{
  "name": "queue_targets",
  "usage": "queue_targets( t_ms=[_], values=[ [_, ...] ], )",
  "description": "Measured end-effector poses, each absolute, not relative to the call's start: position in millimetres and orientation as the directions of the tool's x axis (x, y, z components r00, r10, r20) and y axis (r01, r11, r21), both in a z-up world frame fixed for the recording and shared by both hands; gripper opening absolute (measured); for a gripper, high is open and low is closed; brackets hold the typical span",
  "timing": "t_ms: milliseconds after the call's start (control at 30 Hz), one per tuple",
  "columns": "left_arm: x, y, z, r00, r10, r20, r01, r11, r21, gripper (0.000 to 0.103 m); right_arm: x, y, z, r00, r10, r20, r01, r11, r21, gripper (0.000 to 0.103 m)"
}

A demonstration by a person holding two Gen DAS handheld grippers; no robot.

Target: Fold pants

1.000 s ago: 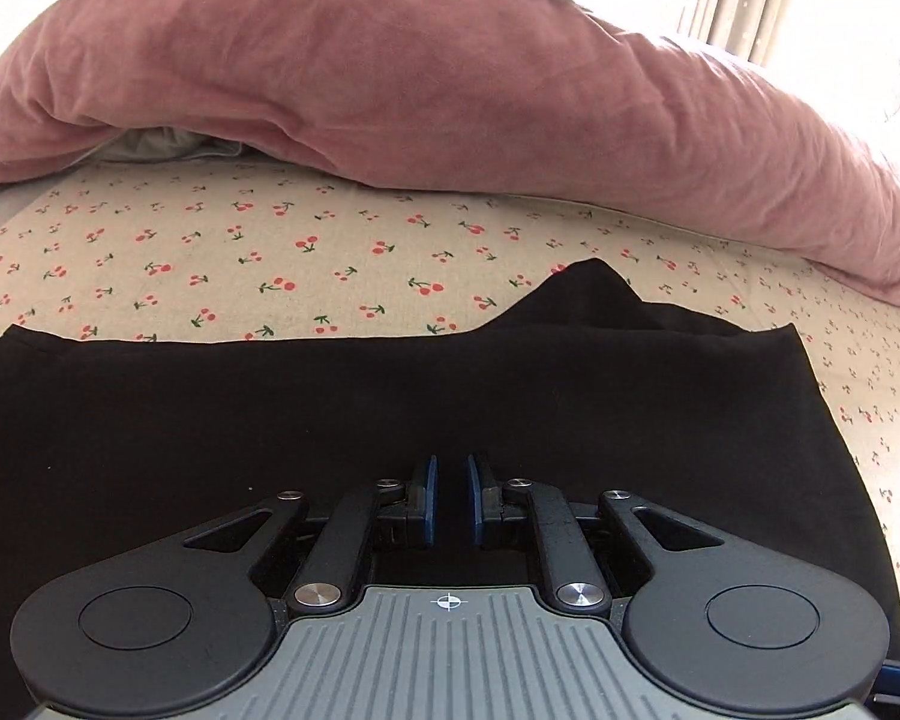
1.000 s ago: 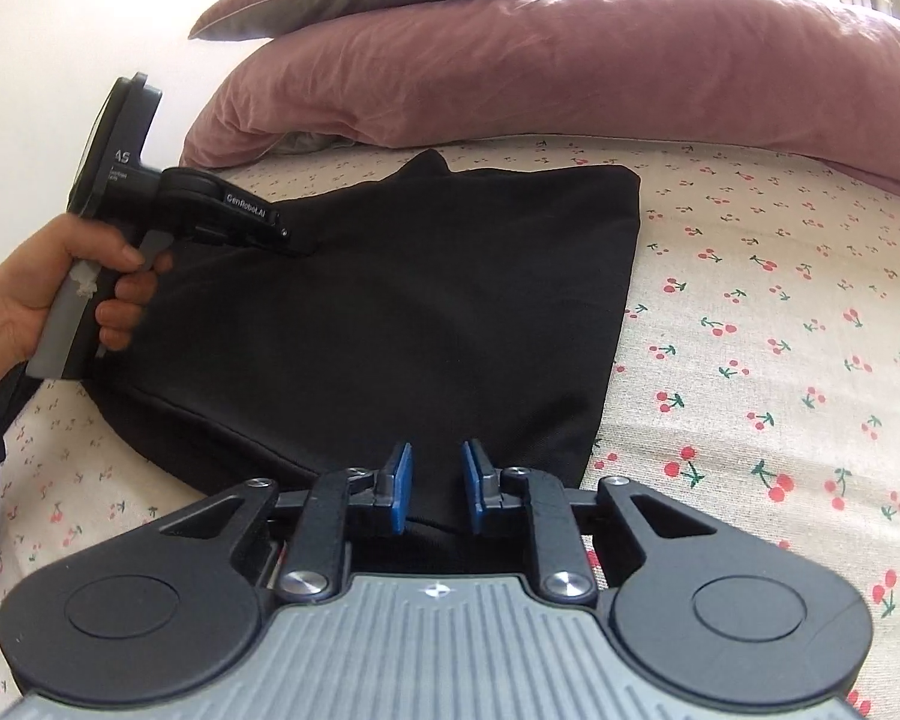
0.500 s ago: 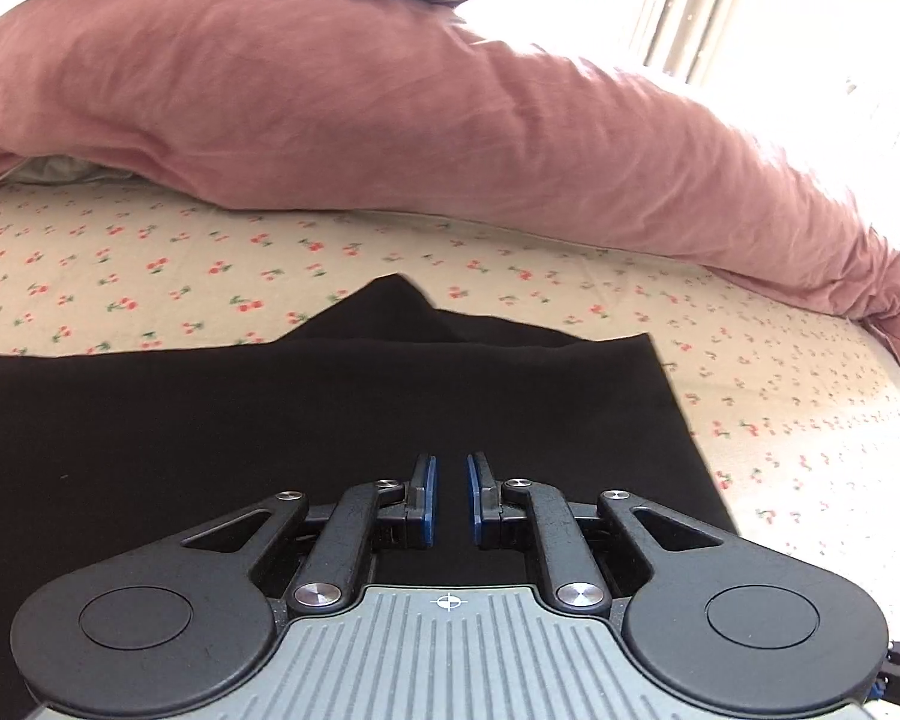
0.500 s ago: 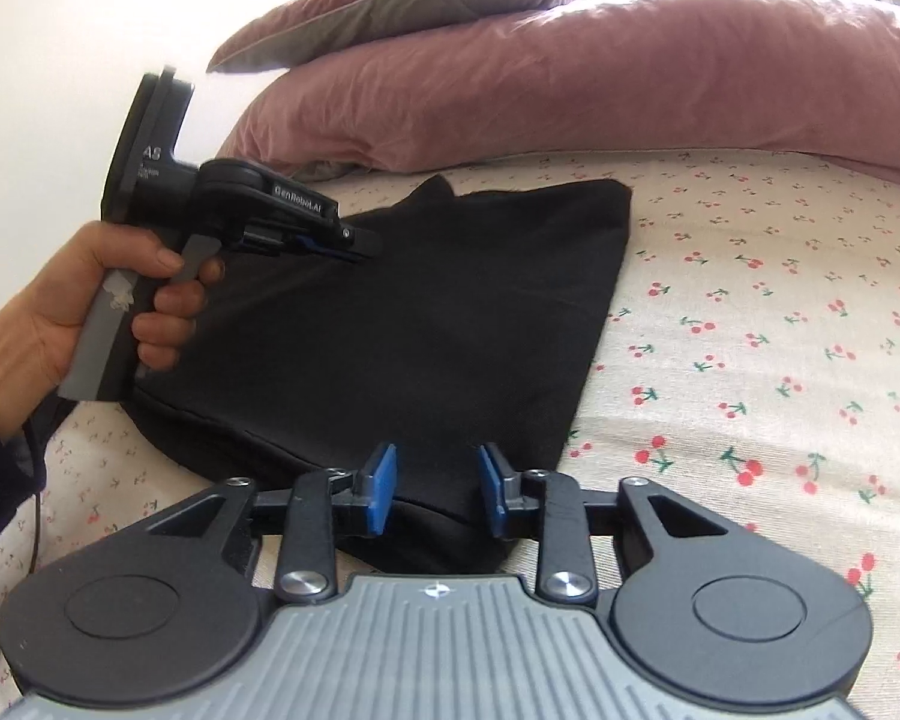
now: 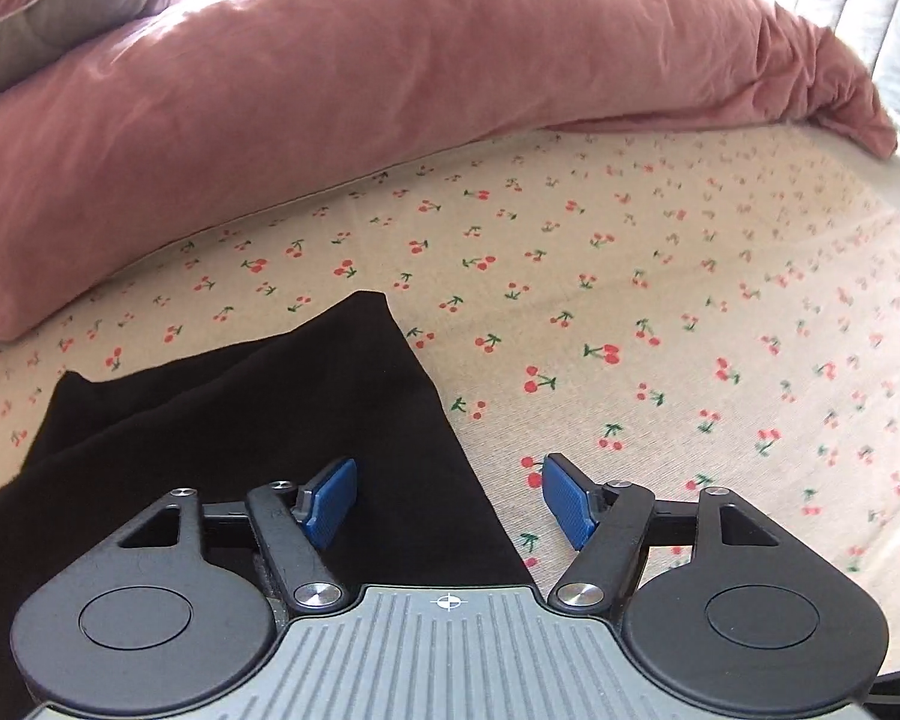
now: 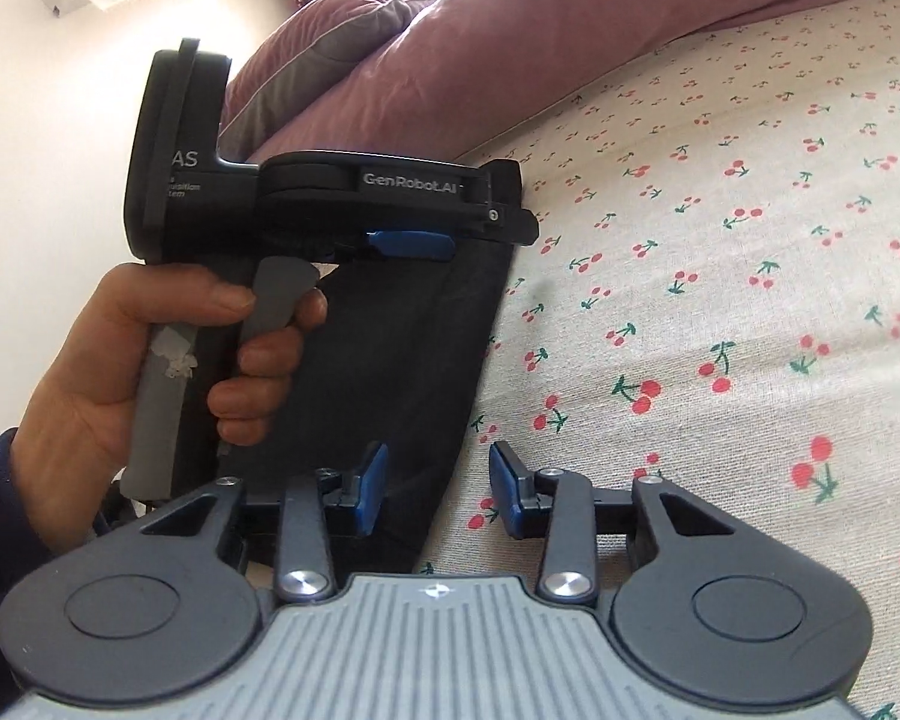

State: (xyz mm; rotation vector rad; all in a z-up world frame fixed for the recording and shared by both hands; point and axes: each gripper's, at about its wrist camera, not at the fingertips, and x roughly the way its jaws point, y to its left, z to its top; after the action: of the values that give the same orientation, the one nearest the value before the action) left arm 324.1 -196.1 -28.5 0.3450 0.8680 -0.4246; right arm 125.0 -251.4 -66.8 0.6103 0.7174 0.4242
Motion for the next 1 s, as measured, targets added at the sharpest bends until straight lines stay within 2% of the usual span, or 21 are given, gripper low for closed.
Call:
queue_targets(
  t_ms=[67,133,200,233,300,367,567,700,733,800,1000],
  values=[
    [323.9,-204.0,-32.4,0.601,-0.149,-0.786,0.472,0.859,0.198,0.071,123.8,-249.9,-69.2,0.678,0.568,-0.466,-0.142,0.724,0.676,0.028],
    [324.0,-205.9,-32.3,0.621,-0.114,-0.775,0.458,0.855,0.241,0.067,121.3,-249.4,-72.9,0.681,0.581,-0.446,-0.115,0.687,0.718,0.025],
    [328.0,-202.2,-31.3,0.622,-0.097,-0.777,0.452,0.854,0.256,0.036,114.4,-248.3,-75.9,0.695,0.577,-0.429,-0.072,0.649,0.757,0.025],
    [329.0,-200.6,-31.0,0.616,-0.098,-0.781,0.453,0.855,0.251,0.031,111.5,-246.4,-76.3,0.701,0.57,-0.428,-0.055,0.642,0.765,0.025],
    [328.9,-199.9,-29.5,0.615,-0.103,-0.782,0.461,0.851,0.25,0.015,106.9,-238.1,-74.1,0.716,0.532,-0.452,-0.027,0.668,0.743,0.026],
    [330.1,-196.8,-27.5,0.613,-0.108,-0.783,0.456,0.857,0.239,0.009,104.0,-229.8,-72.9,0.732,0.504,-0.459,0.0,0.673,0.74,0.025],
    [338.7,-175.6,-8.8,0.601,-0.187,-0.777,0.409,0.907,0.099,0.005,98.8,-213.0,-74.5,0.772,0.456,-0.443,0.038,0.663,0.748,0.025],
    [340.9,-155.2,6.3,0.608,-0.24,-0.757,0.384,0.923,0.015,0.004,103.3,-207.4,-83.4,0.785,0.483,-0.389,0.033,0.594,0.803,0.025],
    [340.9,-149.8,10.3,0.612,-0.25,-0.75,0.376,0.927,-0.002,0.004,106.7,-204.7,-83.7,0.785,0.479,-0.392,0.036,0.597,0.802,0.023],
    [342.5,-137.9,18.3,0.617,-0.267,-0.74,0.363,0.931,-0.033,0.003,110.2,-197.0,-80.0,0.79,0.451,-0.416,0.044,0.635,0.771,0.002],
    [338.3,-94.6,45.1,0.622,-0.338,-0.706,0.355,0.926,-0.13,0.004,99.1,-176.5,-52.1,0.839,0.346,-0.421,0.041,0.73,0.682,0.001]
  ],
)
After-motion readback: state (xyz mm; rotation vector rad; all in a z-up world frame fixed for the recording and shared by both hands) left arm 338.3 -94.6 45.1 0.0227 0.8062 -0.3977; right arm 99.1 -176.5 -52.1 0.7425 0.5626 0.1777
